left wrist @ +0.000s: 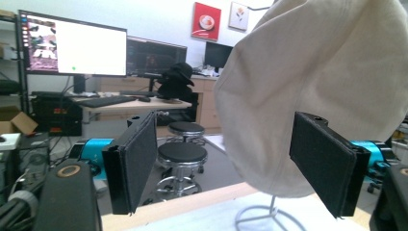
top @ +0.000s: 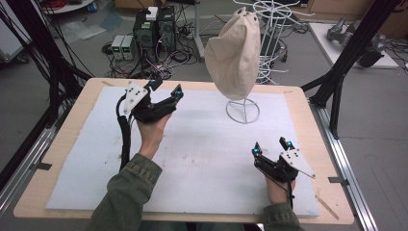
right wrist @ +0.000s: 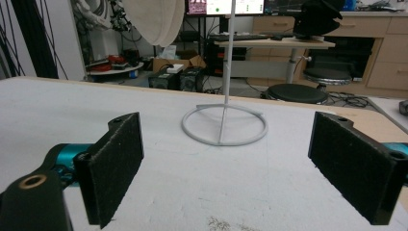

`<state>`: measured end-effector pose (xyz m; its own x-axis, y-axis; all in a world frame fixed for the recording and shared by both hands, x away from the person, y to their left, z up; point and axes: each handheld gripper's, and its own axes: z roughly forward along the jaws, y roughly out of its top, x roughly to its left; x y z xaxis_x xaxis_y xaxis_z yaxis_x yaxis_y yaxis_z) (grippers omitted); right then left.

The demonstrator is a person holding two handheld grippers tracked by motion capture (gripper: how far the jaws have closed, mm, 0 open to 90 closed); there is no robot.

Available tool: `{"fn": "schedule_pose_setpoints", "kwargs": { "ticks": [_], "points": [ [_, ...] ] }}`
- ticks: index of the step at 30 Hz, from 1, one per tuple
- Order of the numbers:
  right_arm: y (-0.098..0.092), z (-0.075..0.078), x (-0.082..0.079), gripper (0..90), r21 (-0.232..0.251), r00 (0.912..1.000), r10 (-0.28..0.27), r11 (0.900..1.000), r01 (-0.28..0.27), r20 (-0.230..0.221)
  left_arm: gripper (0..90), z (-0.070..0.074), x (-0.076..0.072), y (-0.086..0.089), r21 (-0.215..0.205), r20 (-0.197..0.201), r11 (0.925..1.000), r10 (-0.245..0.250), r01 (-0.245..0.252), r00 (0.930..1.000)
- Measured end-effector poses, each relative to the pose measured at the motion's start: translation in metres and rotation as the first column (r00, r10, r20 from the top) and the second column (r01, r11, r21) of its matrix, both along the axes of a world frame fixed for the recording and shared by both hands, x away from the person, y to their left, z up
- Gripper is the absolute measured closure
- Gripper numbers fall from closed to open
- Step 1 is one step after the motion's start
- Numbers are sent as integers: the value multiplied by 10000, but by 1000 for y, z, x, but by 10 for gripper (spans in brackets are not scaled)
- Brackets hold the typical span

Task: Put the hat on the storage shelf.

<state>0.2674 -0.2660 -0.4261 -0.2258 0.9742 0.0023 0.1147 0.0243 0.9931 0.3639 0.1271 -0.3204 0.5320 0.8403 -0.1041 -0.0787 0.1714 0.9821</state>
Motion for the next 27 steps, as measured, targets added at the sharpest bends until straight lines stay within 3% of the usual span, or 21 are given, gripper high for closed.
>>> {"fn": "schedule_pose_setpoints", "kwargs": {
  "ticks": [13, 20, 27],
  "points": [
    [3, -1, 1, 113, -17, 9999, 110, 9999, -110, -52, 255, -36, -22, 42, 137, -357, 9966, 813, -809, 9961],
    [5, -1, 1, 113, -83, 9999, 158, 9998, -159, -68, 257, -58, -31, 65, 167, -789, 9915, 1300, -1291, 9884],
    [6, -2, 2, 113, -72, 9998, 133, 9999, -134, -131, 257, -71, -39, 83, 374, -1041, 9854, 1689, -1659, 9801]
  ]
}}
